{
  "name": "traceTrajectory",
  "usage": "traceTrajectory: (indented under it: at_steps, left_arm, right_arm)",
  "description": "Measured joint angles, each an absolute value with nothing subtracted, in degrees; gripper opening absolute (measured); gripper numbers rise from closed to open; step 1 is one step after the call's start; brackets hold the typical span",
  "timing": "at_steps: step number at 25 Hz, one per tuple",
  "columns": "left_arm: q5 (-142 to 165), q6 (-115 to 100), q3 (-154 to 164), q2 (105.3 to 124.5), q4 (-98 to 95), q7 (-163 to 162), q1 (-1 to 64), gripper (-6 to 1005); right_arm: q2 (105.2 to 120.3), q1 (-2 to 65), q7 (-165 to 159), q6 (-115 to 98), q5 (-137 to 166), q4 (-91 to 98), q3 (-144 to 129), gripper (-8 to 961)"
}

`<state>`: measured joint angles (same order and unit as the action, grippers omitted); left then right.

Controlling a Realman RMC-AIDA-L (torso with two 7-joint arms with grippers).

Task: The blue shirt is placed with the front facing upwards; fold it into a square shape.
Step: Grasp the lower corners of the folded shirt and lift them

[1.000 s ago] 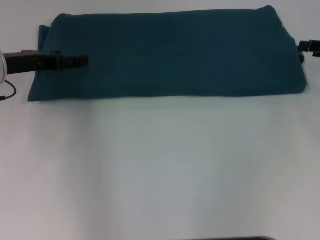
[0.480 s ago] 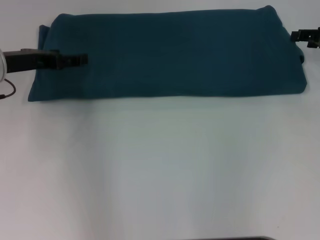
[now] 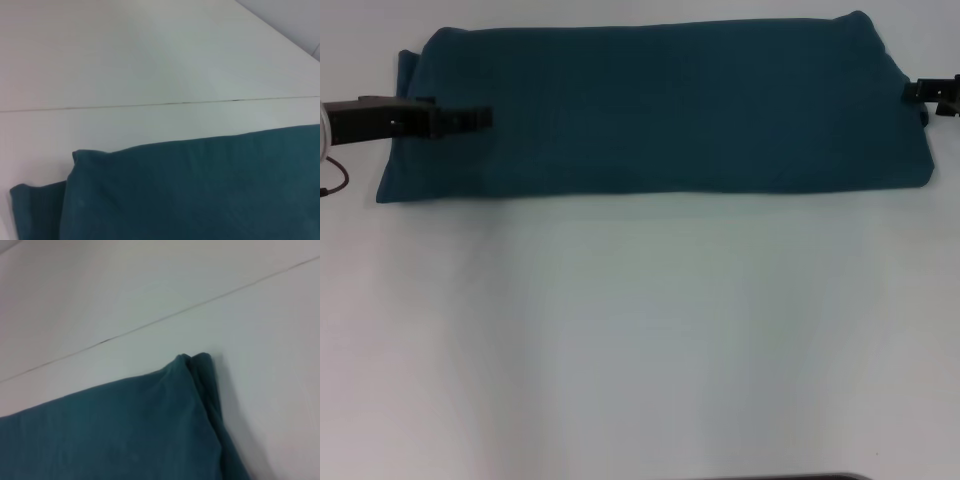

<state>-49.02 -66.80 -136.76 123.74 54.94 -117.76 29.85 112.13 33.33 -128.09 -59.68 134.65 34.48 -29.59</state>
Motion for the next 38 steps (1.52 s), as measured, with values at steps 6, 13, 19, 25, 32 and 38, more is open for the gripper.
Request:
traceTrajectory:
  at_steps: [6,13,19,25,32,38]
  left_arm:
    - [-48.71,-66.79,-136.76,123.74,55.06,-117.76,30.02,922]
    - [-48.69,-66.79,-136.76,123.68,55.07,-117.7,30.06,921]
    - [-48.69,-66.45,-136.76,123.66,54.93,-117.61,30.06,920]
    - [-48.69,-65.99,-136.76,123.65,54.7,-117.54,30.06,920]
    - [-48.69,-65.83,-136.76,123.65,54.67,-117.5,30.0,919]
    - [-48.69,-65.41,-136.76,123.65,54.56,-117.5,30.0,919]
  right_arm:
    - [112.87,33.44,-127.82,-57.9,134.57,33.88,-29.62,699]
    - [113.49,34.15,-127.07,-57.4,134.14,33.23,-29.62,699]
    - [113.54,34.52,-127.07,-59.07,134.06,33.23,-29.62,698]
    - [113.54,35.16,-127.08,-61.73,134.03,33.67,-29.62,698]
    - [113.6,36.25,-127.08,-62.52,134.04,33.13,-30.53,698]
    - [114.28,36.92,-127.08,-63.28,134.06,32.62,-32.4,698]
